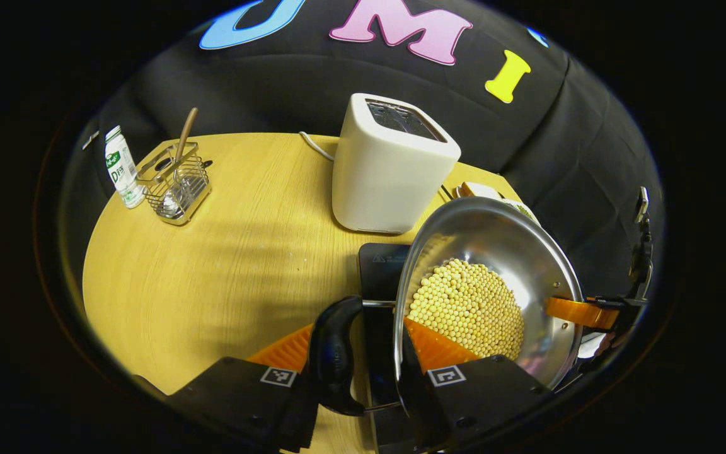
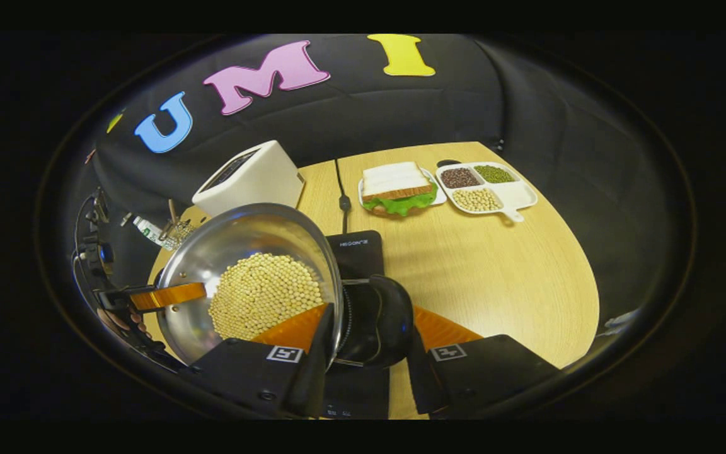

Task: First push the handle of the pot to place it horizontally, then grasp the pot with both hands and set it on the induction cooktop.

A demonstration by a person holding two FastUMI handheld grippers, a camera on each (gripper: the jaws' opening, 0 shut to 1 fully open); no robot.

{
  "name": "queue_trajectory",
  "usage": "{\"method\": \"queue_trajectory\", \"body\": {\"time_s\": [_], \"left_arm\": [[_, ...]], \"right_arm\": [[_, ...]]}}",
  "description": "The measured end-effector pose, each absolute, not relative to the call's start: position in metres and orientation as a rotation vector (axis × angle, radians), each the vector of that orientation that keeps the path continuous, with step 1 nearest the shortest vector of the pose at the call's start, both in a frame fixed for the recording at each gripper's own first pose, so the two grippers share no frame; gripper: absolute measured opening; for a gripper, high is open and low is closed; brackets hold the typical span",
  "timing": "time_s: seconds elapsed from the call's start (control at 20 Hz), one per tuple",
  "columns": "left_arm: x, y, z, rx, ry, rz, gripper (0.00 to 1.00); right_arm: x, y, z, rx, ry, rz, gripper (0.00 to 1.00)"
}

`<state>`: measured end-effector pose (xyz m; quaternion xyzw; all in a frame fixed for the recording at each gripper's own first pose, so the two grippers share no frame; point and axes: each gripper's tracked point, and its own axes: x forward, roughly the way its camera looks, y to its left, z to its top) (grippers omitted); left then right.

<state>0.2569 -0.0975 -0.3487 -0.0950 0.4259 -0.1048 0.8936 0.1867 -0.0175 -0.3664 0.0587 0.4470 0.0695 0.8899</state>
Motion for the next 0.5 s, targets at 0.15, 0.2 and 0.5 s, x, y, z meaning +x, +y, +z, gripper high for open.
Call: {"method": "queue_trajectory", "body": {"time_s": [0.15,0.2,0.5], "left_arm": [[0.2595,-0.102,-0.352,-0.204,0.884,-0.22,0.61],[0.2605,-0.104,-0.3538,-0.206,0.885,-0.222,0.61],[0.2612,-0.1054,-0.3536,-0.221,0.88,-0.227,0.61]], "right_arm": [[0.1909,-0.0214,-0.3656,0.129,0.923,0.141,0.58],[0.1911,-0.0232,-0.3642,0.127,0.92,0.141,0.58],[0.1932,-0.0251,-0.3657,0.143,0.908,0.145,0.58]]}}
